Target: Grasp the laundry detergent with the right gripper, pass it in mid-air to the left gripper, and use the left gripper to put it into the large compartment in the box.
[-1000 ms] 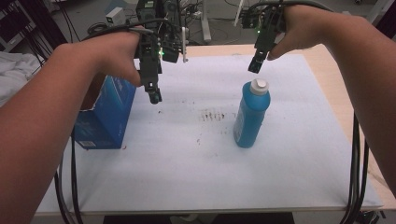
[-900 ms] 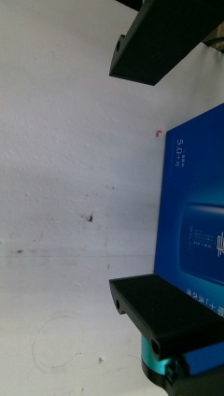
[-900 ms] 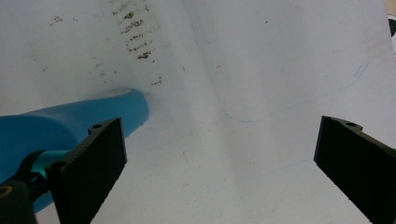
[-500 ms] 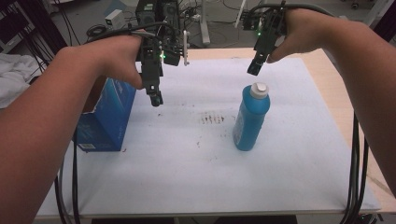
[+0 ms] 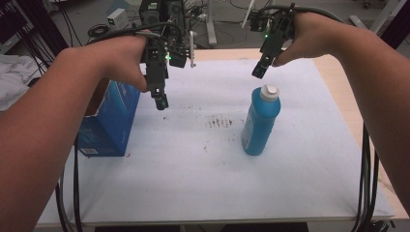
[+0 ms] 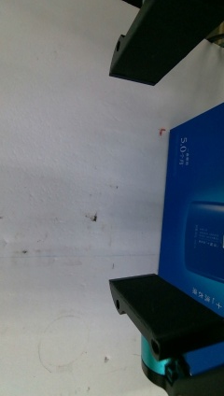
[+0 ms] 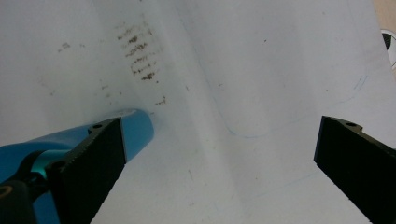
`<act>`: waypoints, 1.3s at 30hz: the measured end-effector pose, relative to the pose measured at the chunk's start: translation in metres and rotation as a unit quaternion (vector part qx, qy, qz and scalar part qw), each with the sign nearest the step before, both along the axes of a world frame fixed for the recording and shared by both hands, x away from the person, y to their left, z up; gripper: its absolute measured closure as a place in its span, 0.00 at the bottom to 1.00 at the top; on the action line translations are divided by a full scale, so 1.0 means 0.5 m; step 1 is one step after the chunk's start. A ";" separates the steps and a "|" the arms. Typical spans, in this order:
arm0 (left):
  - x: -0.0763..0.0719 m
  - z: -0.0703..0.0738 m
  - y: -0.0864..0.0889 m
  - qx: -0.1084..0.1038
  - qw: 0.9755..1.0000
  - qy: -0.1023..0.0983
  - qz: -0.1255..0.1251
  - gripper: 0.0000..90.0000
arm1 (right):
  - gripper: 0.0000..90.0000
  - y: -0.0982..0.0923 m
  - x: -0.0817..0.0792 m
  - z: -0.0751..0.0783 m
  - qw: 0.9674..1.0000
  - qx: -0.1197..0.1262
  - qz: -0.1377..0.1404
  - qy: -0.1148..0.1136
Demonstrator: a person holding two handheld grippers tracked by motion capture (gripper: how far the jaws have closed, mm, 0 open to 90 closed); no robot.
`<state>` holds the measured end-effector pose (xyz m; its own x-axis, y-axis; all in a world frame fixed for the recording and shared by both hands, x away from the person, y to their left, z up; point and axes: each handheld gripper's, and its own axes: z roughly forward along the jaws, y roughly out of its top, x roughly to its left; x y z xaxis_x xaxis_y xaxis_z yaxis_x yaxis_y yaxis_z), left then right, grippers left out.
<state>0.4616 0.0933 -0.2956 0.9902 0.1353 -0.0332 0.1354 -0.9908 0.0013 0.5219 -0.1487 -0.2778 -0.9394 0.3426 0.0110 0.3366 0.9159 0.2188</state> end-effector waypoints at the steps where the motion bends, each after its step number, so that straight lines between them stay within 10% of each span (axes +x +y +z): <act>1: -0.001 -0.001 0.001 0.001 1.000 0.000 0.001 0.02 | 0.02 -0.005 0.001 0.001 1.000 0.009 -0.003 -0.002; 11: -0.009 0.003 -0.002 0.001 1.000 -0.003 0.001 0.02 | 0.02 -0.067 -0.013 0.009 0.996 0.068 -0.054 -0.015; 25: -0.023 0.013 -0.010 0.000 1.000 -0.008 -0.005 0.02 | 0.02 -0.103 -0.059 0.060 0.981 0.160 -0.090 -0.058; 39: -0.045 0.032 -0.010 -0.005 1.000 -0.019 -0.013 0.02 | 0.02 -0.198 -0.130 0.080 0.949 0.223 -0.189 -0.120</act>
